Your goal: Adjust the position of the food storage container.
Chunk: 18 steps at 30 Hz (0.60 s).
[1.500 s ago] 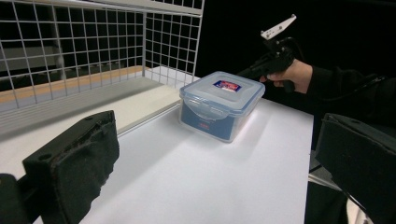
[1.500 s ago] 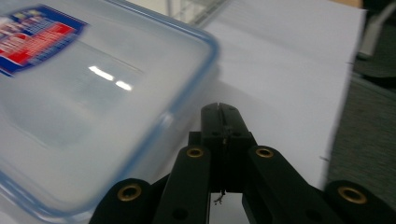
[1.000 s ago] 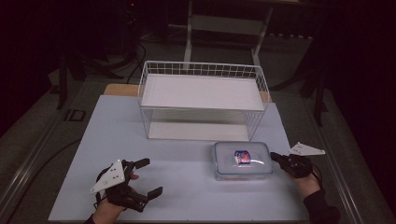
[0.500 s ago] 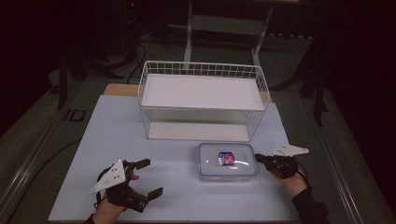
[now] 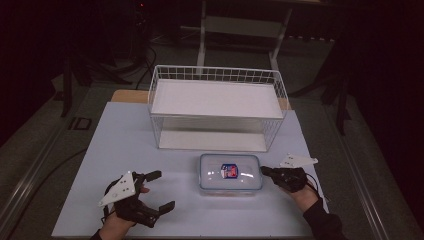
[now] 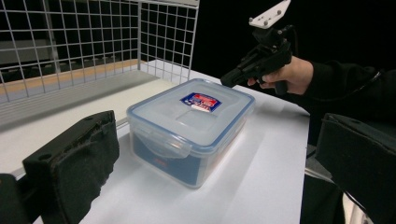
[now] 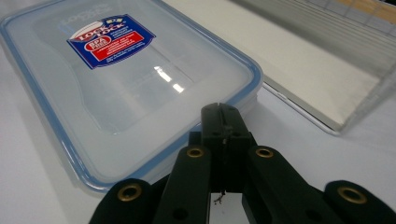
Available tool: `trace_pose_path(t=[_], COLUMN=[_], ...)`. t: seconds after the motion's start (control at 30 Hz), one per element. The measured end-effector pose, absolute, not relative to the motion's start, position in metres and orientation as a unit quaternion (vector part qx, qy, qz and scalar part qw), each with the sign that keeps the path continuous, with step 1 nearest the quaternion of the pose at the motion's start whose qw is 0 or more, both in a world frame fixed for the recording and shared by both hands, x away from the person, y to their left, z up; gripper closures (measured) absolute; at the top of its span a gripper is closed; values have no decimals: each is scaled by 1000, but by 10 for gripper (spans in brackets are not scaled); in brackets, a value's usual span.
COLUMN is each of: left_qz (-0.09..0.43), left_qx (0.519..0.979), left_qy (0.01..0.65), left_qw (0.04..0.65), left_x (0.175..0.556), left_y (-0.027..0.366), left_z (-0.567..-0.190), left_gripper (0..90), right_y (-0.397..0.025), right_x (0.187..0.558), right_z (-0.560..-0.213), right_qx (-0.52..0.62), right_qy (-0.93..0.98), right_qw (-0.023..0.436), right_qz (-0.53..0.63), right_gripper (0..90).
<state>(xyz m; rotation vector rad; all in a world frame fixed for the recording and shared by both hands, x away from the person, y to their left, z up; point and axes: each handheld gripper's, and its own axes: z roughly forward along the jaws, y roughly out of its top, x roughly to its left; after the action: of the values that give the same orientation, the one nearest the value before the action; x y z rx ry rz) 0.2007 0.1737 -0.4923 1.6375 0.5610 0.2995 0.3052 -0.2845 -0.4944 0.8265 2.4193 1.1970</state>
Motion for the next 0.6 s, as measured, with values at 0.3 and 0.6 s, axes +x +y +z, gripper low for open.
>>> trace_pose_path(t=[0.3, 0.6], left_qz=[130, 131], left_qx=[719, 721], left_qy=[247, 248], left_qw=[637, 634], left_x=[201, 201], left_y=[173, 173], left_z=[-492, -493], left_gripper=[0, 0], right_y=[-265, -245], right_x=[310, 314], right_z=[-494, -495], right_qx=[272, 258], right_qy=[851, 856], right_qw=[146, 137], right_qz=[425, 427], right_gripper=[900, 900])
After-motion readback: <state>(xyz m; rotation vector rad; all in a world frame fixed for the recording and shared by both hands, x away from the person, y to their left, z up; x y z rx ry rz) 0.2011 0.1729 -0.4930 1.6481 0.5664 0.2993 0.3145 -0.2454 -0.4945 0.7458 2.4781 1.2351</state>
